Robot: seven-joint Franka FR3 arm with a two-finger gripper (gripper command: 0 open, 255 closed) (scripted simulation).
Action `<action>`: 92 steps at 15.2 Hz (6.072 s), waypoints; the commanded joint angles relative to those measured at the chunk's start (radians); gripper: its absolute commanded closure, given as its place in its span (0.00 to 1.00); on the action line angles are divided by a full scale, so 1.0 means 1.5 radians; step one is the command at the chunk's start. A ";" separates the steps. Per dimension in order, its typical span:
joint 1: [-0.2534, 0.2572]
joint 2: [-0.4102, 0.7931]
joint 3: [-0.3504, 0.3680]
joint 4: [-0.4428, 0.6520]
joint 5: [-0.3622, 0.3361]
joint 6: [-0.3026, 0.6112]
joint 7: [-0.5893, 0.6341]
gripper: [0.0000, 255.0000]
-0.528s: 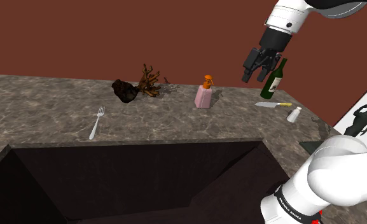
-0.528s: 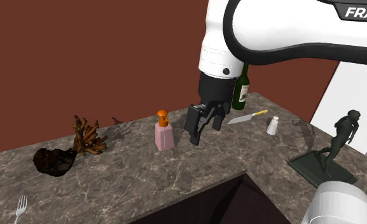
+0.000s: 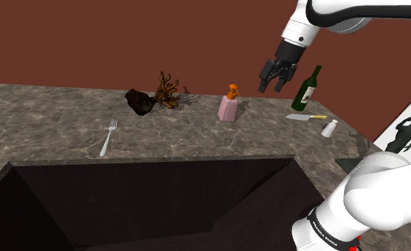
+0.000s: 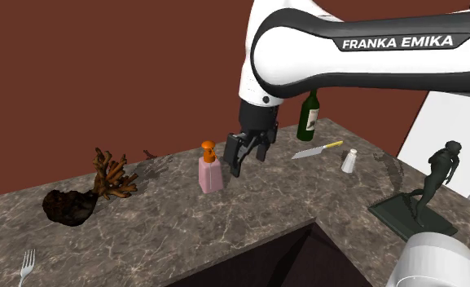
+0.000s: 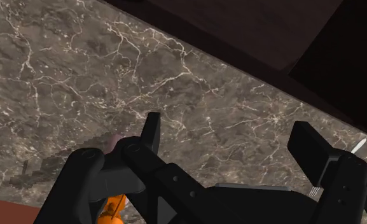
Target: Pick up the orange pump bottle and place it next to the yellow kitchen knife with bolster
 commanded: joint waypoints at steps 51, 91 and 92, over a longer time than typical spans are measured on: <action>-0.044 0.598 -0.102 0.353 0.114 0.304 -0.233 1.00; -0.057 0.585 -0.115 0.695 0.088 -0.049 -0.185 1.00; -0.058 0.588 -0.116 0.710 0.089 -0.060 -0.184 1.00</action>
